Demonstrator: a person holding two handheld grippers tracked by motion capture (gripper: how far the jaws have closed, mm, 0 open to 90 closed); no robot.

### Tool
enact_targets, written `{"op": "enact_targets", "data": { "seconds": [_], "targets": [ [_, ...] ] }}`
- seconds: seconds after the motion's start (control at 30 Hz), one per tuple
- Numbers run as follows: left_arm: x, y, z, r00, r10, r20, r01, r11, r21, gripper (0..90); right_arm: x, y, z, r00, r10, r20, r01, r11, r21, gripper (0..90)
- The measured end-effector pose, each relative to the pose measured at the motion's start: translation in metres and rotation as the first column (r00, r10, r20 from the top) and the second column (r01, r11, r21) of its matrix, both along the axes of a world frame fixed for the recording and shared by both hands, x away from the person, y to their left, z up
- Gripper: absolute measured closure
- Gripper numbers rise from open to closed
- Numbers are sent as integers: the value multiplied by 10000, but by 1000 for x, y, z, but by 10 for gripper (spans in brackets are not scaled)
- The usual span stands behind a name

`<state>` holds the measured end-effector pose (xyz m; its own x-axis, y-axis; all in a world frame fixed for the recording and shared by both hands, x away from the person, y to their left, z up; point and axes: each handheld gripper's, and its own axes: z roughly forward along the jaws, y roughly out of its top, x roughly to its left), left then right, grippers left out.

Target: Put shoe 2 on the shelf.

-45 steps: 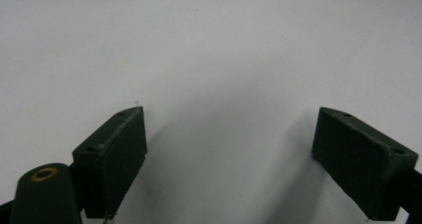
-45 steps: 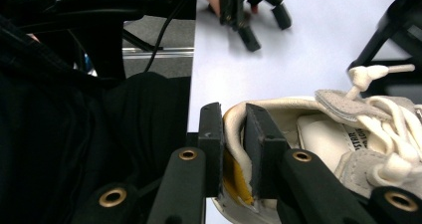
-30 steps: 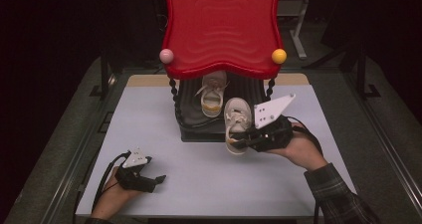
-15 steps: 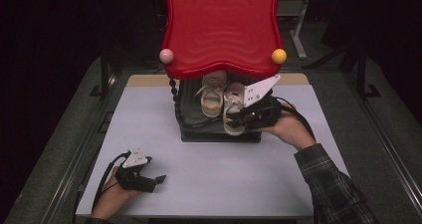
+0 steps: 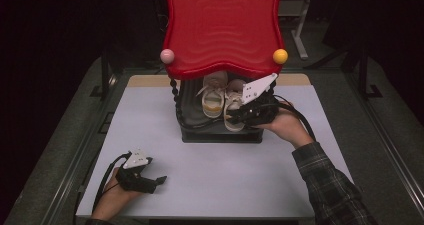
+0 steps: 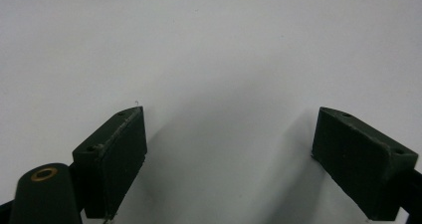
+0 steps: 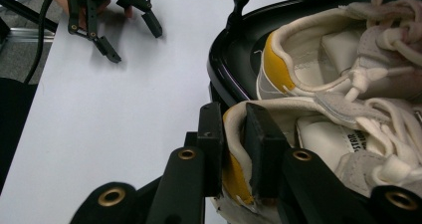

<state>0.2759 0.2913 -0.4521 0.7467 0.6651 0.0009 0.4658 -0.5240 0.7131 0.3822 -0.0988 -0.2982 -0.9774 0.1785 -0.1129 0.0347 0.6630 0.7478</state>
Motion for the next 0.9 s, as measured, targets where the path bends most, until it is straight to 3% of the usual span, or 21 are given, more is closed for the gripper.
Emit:
{"op": "enact_targets", "data": {
  "seconds": [0.1, 0.17, 0.27, 0.3, 0.37, 0.47, 0.57, 0.63, 0.7, 0.77, 0.83, 0.9],
  "targets": [
    [0, 0, 0, 10000, 7, -8, -7, 10000, 16, 133, 1, 0, -4, 9999, -46, -131, 46, 10000, -20, 771],
    [1, -3, 2, 9994, 272, -201, -272, 9996, 17, 133, 1, 0, -7, 9999, -39, -127, 41, 9999, 130, 759],
    [5, -10, 9, 9978, 394, -528, -373, 9985, 404, 161, -4, -2, -4, 9992, -394, -110, 397, 9985, 380, 679],
    [6, -12, 13, 9985, 269, -477, -259, 9994, 211, 195, -7, -3, -1, 9990, -424, -120, 430, 9973, 601, 650],
    [8, -20, 23, 9987, 40, -503, -72, 9979, -637, 246, -13, -8, 6, 9972, -742, -113, 749, 9937, 833, 622],
    [11, -38, 36, 9975, -519, -472, 476, 9949, -888, 316, -19, -18, 12, 9938, -1059, -334, 1093, 9860, 1260, 614],
    [12, -63, 52, 9916, -1258, -306, 1219, 9868, -1065, 426, -25, -29, 14, 9880, -1404, -650, 1490, 9766, 1553, 636],
    [13, -81, 63, 9858, -1675, -77, 1651, 9780, -1271, 512, -31, -36, 13, 9851, -1600, -622, 1689, 9685, 1830, 671],
    [16, -97, 75, 9791, -2024, 178, 2027, 9673, -1525, 590, -34, -42, 11, 9811, -1725, -871, 1860, 9653, 1835, 691],
    [21, -112, 85, 9736, -2248, 390, 2281, 9601, -1615, 677, -40, -47, 8, 9798, -1837, -796, 1959, 9615, 1928, 735],
    [29, -128, 94, 9703, -2366, 493, 2416, 9566, -1628, 754, -42, -50, 3, 9758, -1932, -1023, 2093, 9608, 1819, 782],
    [34, -139, 98, 9670, -2467, 636, 2538, 9551, -1529, 818, -44, -54, -5, 9730, -2119, -913, 2254, 9574, 1805, 828]
  ]
}}
